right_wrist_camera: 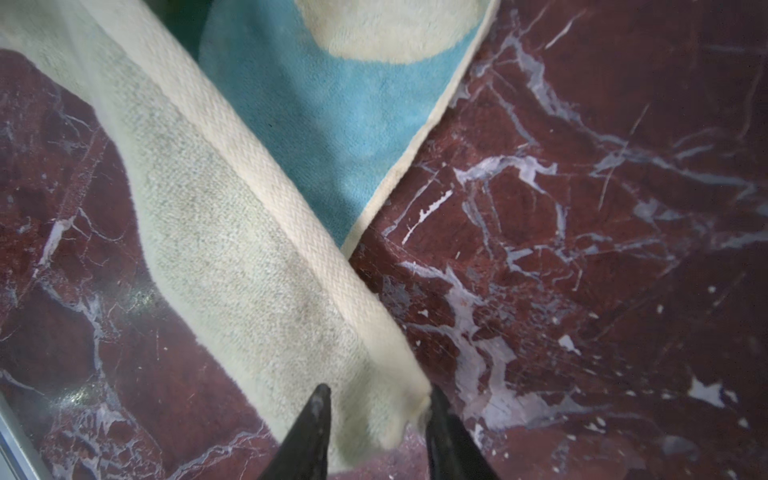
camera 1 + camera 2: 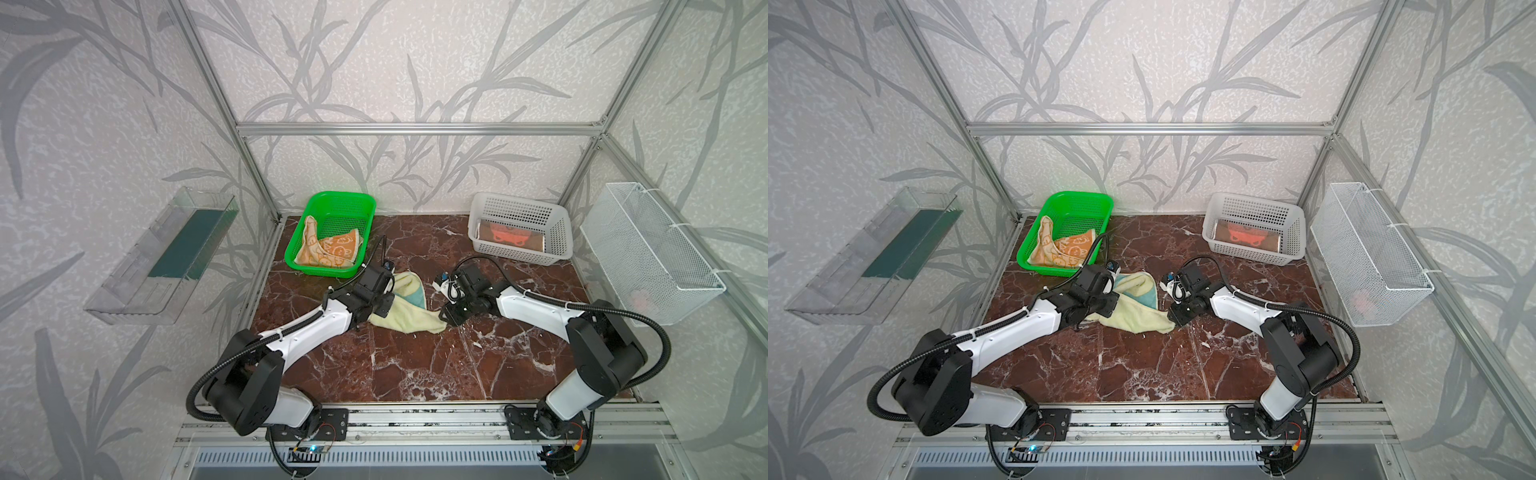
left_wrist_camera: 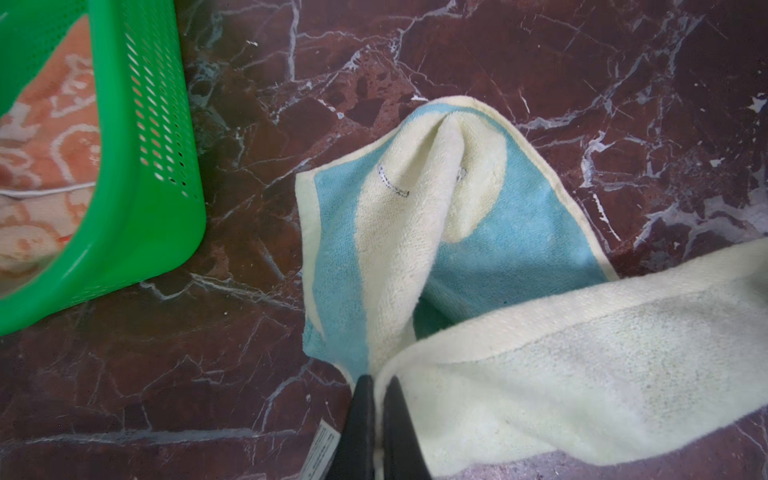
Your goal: Fold and stack the towels
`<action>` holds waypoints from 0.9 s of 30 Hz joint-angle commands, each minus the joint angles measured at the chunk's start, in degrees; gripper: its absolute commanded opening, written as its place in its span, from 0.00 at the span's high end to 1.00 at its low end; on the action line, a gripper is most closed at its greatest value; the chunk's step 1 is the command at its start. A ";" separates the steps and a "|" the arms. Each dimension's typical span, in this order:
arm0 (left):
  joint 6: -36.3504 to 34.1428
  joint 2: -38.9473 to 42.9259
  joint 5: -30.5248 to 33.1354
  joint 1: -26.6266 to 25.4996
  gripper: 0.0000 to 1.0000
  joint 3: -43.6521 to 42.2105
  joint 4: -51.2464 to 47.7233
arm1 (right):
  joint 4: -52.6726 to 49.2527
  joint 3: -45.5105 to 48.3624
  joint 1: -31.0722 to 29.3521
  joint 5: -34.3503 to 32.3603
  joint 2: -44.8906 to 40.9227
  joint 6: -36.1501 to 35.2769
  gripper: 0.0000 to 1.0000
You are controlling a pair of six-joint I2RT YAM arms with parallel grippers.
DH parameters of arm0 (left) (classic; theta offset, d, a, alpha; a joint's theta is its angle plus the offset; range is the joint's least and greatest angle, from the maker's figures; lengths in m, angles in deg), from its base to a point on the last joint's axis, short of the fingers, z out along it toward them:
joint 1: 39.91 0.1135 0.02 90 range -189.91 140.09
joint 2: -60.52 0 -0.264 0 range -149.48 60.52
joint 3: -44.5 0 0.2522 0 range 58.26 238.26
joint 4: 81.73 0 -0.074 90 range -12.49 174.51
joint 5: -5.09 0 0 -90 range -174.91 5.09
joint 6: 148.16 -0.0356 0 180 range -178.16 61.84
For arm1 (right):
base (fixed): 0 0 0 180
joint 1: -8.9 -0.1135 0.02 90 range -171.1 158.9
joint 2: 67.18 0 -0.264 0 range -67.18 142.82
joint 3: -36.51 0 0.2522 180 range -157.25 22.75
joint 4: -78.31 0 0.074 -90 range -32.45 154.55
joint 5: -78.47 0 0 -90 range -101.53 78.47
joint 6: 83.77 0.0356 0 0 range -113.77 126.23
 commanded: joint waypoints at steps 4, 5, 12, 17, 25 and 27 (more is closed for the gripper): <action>-0.44 4.27 4.15 -0.13 1.00 -4.33 3.92 | -5.42 -5.00 0.02 1.28 -1.18 -7.93 0.58; -0.53 4.86 4.10 -0.07 1.00 -4.87 4.49 | -5.61 -5.39 0.05 0.78 -1.22 -9.32 0.58; -2.16 11.18 3.68 -0.11 1.00 -9.46 8.07 | -4.38 -6.65 0.65 0.32 -1.16 -21.37 0.56; -3.85 17.50 0.31 -0.15 1.00 -12.69 11.69 | -4.88 -9.78 1.38 3.35 2.22 -24.24 0.56; -9.81 20.86 -10.13 -0.12 1.00 -12.62 12.52 | -5.81 -15.00 1.59 9.17 9.45 -32.72 0.57; -10.69 20.60 -11.79 -0.10 1.00 -11.98 11.95 | -3.96 -15.25 2.20 12.42 9.75 -33.98 0.57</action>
